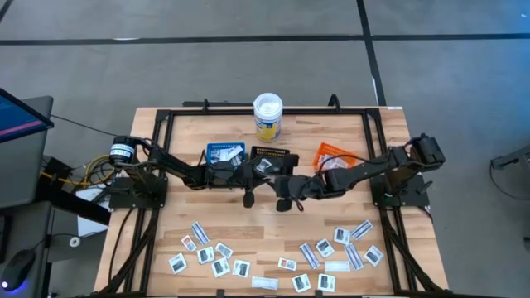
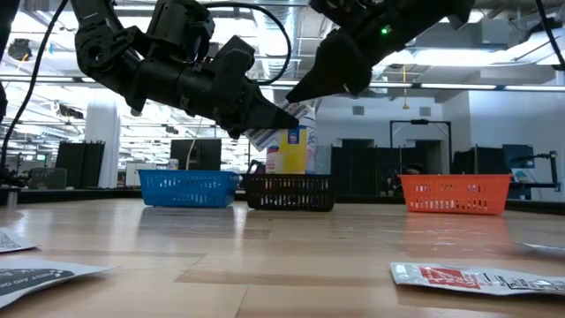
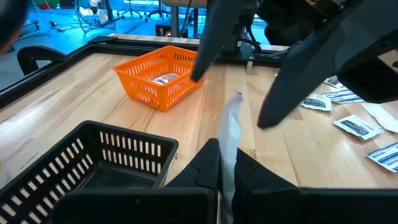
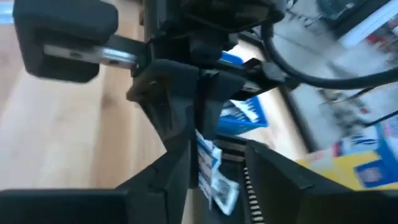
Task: Pick & Place First Aid Supplies
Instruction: Put the blue bandage into the blue bin
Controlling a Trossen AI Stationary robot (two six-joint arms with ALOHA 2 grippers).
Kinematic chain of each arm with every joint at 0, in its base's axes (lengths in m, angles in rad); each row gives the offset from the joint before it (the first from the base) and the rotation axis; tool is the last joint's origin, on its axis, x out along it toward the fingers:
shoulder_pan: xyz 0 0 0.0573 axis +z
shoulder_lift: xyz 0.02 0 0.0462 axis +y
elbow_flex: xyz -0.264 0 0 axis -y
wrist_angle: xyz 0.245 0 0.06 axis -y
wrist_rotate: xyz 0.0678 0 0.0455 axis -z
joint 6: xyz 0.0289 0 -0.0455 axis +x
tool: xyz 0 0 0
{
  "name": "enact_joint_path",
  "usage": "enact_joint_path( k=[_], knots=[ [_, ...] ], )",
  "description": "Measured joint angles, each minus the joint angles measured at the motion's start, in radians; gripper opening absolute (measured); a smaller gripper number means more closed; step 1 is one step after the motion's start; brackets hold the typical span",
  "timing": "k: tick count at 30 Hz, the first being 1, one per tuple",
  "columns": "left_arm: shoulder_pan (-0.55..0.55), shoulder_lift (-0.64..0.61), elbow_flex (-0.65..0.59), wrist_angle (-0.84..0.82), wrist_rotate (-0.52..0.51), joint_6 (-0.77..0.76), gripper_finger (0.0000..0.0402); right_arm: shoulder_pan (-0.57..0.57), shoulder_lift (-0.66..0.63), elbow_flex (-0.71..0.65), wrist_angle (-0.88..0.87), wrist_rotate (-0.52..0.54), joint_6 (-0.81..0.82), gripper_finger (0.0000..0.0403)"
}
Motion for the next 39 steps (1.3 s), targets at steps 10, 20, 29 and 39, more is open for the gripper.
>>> enact_joint_path(
  k=[10, 20, 29, 39],
  knots=[
    [0.0, 0.0, 0.0, 0.002, 0.0, 0.011, 0.0007, -0.068, 0.0, 0.0, -0.021, -0.208, 0.114, 0.0167],
    [0.0, 0.0, 0.0, 0.002, 0.0, 0.026, 0.0008, -0.07, 0.0, 0.0, 0.001, -0.241, 0.106, 0.0047],
    [0.0, 0.0, 0.0, 0.001, 0.0, 0.025, 0.0008, -0.071, 0.0, 0.0, -0.009, -0.231, 0.095, 0.0003],
    [0.002, -0.001, 0.0, 0.004, -0.003, 0.025, 0.0011, -0.059, 0.0, 0.0, -0.042, -0.121, 0.042, 0.0003]
  ],
)
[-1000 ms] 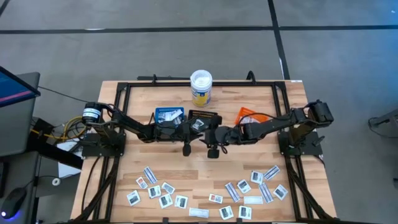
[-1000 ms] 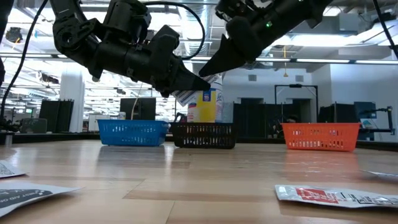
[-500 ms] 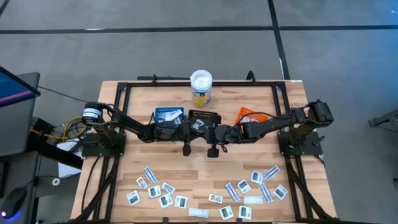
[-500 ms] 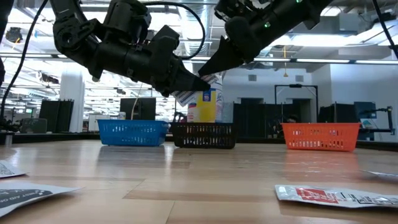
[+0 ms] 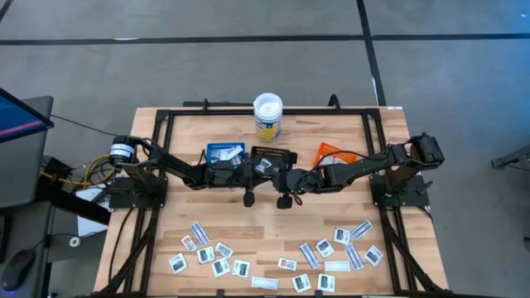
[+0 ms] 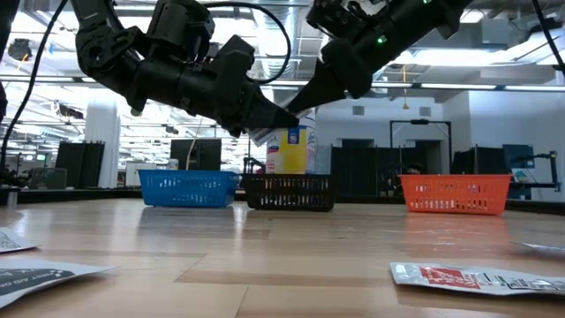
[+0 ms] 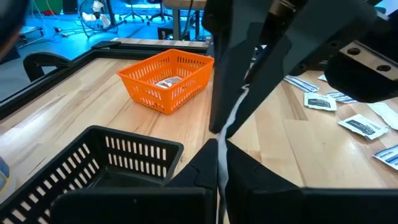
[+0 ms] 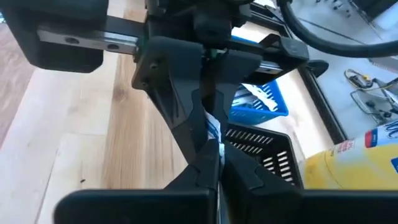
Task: Pick & Place First Aid Supplies
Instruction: Put the blue bandage into the blue bin
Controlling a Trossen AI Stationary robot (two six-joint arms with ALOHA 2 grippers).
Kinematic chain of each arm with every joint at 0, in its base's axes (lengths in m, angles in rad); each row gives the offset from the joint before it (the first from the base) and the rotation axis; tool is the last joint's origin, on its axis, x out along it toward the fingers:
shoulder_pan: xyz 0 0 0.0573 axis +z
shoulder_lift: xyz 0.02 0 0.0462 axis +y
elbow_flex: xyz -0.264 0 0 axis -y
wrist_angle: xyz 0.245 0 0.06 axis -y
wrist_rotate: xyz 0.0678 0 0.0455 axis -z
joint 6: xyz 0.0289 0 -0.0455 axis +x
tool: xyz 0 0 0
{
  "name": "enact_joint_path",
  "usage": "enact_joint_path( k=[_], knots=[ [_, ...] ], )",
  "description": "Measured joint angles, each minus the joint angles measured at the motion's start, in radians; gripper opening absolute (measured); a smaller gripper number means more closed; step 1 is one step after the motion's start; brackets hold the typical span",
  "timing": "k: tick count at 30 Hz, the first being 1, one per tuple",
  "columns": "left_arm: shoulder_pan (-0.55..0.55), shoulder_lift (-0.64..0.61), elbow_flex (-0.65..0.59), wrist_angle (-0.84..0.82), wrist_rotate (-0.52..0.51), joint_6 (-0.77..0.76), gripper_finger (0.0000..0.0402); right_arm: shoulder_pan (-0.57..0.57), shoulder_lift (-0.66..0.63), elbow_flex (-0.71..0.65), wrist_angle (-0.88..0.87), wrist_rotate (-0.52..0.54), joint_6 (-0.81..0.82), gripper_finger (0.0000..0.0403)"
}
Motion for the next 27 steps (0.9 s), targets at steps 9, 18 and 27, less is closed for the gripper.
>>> enact_joint_path(
  k=[9, 18, 27],
  knots=[
    [-0.002, -0.001, 0.0, -0.007, 0.003, 0.0, 0.0012, 0.048, -0.057, 0.0, -0.035, 0.061, 0.0, 0.002],
    [-0.001, -0.001, 0.0, -0.007, 0.001, 0.0, 0.0012, 0.072, -0.1, 0.0, -0.174, 0.098, 0.015, 0.0062],
    [-0.001, 0.0, 0.0, -0.007, -0.001, 0.0, 0.0012, 0.072, -0.1, 0.0, -0.306, 0.101, 0.019, 0.0064]
  ],
)
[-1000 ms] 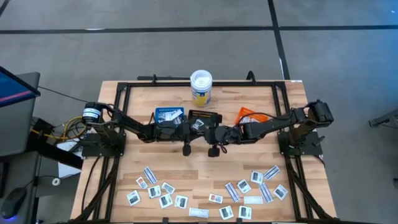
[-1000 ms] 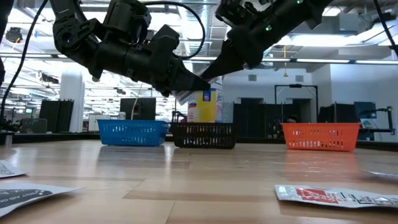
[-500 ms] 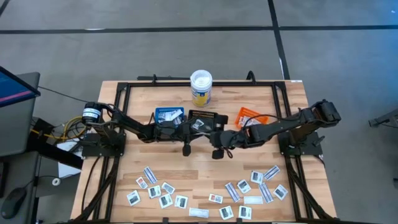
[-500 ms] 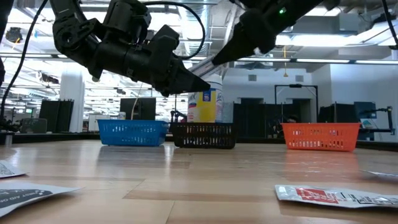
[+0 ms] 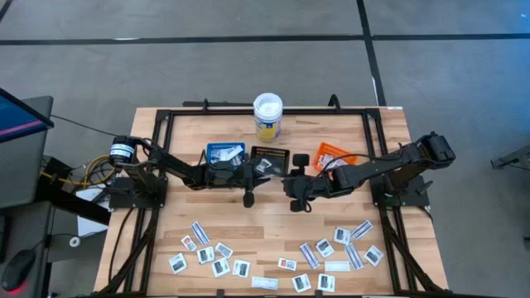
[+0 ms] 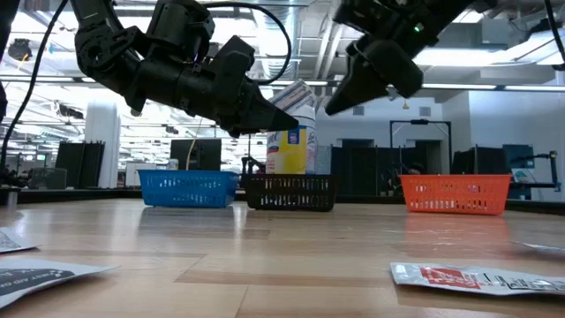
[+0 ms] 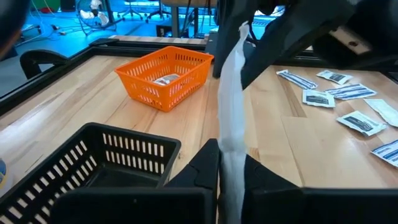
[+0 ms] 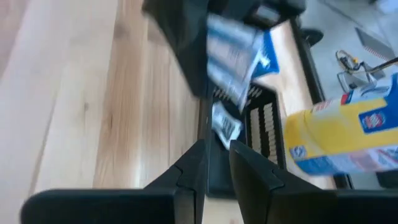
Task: Pick & Place First Aid Supplies
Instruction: Put the blue bandage into the blue bin
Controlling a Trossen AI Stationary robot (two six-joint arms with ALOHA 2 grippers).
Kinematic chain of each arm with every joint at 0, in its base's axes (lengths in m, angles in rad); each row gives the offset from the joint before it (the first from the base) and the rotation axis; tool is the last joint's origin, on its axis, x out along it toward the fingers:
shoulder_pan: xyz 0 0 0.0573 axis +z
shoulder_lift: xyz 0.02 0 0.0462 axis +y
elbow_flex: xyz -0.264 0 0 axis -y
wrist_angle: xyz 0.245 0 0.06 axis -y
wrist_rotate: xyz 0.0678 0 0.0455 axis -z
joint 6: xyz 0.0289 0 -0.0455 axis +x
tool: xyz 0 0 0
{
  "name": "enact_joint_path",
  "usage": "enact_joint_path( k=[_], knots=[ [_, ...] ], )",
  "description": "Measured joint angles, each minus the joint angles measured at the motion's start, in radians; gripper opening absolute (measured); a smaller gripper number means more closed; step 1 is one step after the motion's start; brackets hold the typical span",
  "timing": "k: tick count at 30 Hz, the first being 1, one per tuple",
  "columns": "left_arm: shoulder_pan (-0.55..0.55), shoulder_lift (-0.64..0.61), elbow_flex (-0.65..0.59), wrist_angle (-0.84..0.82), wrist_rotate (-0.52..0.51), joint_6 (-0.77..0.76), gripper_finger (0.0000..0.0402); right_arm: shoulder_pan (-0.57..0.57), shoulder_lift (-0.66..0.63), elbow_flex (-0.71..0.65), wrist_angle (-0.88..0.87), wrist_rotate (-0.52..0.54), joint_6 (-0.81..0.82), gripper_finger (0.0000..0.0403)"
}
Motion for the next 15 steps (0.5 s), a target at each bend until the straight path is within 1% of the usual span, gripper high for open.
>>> enact_joint_path(
  k=[1, 3, 5, 7, 10, 12, 14, 15],
  knots=[
    [0.0, 0.0, 0.0, 0.0, -0.008, 0.0, 0.0012, 0.0, 0.0, 0.0, -0.022, 0.0, 0.0, 0.0064],
    [-0.001, -0.001, 0.0, -0.001, -0.061, 0.016, 0.0012, 0.006, 0.0, 0.0, -0.06, 0.0, 0.0, 0.0064],
    [-0.004, -0.025, 0.0, -0.034, -0.14, 0.048, 0.0012, 0.007, 0.0, 0.0, -0.083, 0.0, 0.0, 0.0064],
    [-0.012, -0.067, 0.0, -0.101, -0.237, 0.081, 0.0012, 0.008, 0.0, 0.0, -0.096, 0.0, 0.006, 0.0064],
    [-0.031, -0.154, 0.0, -0.283, -0.439, 0.127, 0.0012, 0.006, 0.0, 0.0, -0.1, 0.0, 0.03, 0.0064],
    [-0.043, -0.219, 0.0, -0.446, -0.593, 0.079, 0.0012, 0.006, 0.0, 0.0, -0.101, -0.001, 0.035, 0.0064],
    [-0.047, -0.272, 0.0, -0.617, -0.671, -0.022, 0.0012, 0.006, 0.0, 0.0, -0.103, -0.001, 0.035, 0.0064],
    [-0.047, -0.292, 0.0, -0.697, -0.677, -0.08, 0.0012, 0.006, 0.0, 0.0, -0.104, -0.001, 0.035, 0.0064]
  ],
)
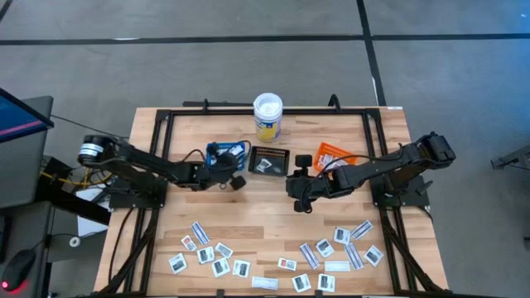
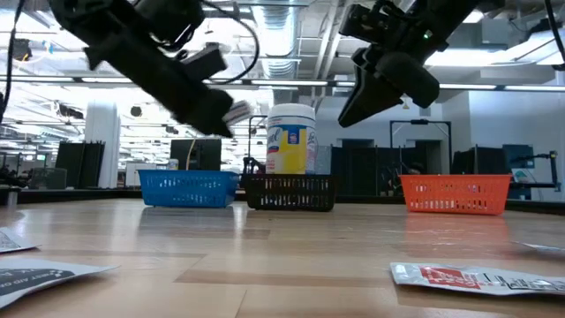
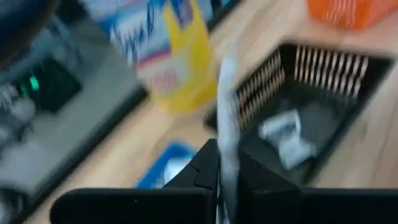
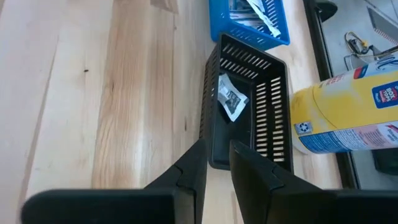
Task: Pick & Place First Aid Supplies
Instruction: Put the blue bandage into the blue bin
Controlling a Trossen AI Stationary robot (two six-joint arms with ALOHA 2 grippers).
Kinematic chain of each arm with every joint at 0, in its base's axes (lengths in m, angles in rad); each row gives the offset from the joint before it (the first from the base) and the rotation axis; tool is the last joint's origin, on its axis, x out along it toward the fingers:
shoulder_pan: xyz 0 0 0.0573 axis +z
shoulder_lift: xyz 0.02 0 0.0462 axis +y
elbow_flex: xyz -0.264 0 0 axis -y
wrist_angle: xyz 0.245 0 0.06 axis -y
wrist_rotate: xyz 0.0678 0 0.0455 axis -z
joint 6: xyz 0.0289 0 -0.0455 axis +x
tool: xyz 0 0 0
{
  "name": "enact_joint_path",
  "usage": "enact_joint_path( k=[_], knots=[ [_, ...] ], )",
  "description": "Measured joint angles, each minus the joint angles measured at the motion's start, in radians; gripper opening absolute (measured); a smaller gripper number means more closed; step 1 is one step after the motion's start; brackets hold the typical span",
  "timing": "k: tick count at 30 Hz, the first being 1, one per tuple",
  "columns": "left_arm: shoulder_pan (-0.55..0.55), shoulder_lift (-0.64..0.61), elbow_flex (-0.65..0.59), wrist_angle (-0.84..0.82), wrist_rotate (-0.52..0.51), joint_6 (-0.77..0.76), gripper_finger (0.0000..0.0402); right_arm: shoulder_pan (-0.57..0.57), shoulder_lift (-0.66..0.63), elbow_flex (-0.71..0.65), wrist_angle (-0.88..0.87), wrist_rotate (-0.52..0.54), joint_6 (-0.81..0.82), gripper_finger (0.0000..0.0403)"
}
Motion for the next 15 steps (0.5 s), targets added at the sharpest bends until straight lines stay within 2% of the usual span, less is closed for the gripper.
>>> enact_joint_path(
  k=[4, 9, 15],
  knots=[
    [0.025, -0.042, -0.01, -0.246, -0.002, -0.177, 0.0012, 0.0, 0.0, 0.0, 0.005, -0.001, 0.001, 0.0064],
    [0.075, -0.04, -0.065, -0.254, -0.005, -0.222, 0.0024, -0.001, 0.0, 0.0, 0.027, -0.001, 0.0, 0.0064],
    [0.111, -0.04, -0.075, -0.247, -0.035, -0.274, 0.0073, -0.001, 0.0, 0.0, 0.046, -0.002, 0.001, 0.0064]
  ],
)
